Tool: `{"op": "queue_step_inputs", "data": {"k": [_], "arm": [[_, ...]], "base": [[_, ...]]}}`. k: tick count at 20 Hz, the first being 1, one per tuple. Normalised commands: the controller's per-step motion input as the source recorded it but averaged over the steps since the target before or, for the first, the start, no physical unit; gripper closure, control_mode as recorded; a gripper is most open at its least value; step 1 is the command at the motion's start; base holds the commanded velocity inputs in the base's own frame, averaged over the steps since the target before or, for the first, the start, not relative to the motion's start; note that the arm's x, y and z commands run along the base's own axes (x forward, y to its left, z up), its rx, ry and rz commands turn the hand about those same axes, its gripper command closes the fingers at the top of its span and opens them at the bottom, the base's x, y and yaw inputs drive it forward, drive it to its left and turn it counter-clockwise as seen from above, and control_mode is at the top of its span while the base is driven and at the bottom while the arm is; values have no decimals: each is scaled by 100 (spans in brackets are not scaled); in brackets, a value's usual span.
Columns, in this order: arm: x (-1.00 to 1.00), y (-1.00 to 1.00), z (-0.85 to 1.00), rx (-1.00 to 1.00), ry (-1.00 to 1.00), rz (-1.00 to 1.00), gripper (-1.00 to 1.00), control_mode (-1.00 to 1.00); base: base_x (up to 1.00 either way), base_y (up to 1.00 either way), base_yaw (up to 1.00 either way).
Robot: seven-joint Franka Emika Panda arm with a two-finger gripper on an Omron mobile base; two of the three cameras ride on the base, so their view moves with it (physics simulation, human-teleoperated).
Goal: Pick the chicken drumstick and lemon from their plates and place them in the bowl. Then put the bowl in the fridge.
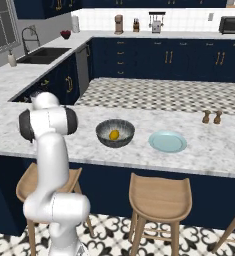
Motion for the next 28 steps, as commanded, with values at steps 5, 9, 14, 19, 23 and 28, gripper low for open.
{"op": "queue_step_inputs", "data": {"k": [5, 9, 14, 19, 23, 28], "arm": [[39, 6, -47, 0, 3, -5, -100, -100], [26, 7, -41, 1, 10, 0, -100, -100], [5, 3, -56, 0, 19, 0, 100, -100], [1, -7, -42, 0, 6, 0, 100, -100], [-62, -58, -6, 0, -5, 0, 100, -100], [-70, -93, 43, 12, -8, 0, 100, -100]], "base": [[0, 0, 0], [0, 0, 0], [0, 0, 0], [0, 0, 0], [0, 0, 0], [0, 0, 0]]}}
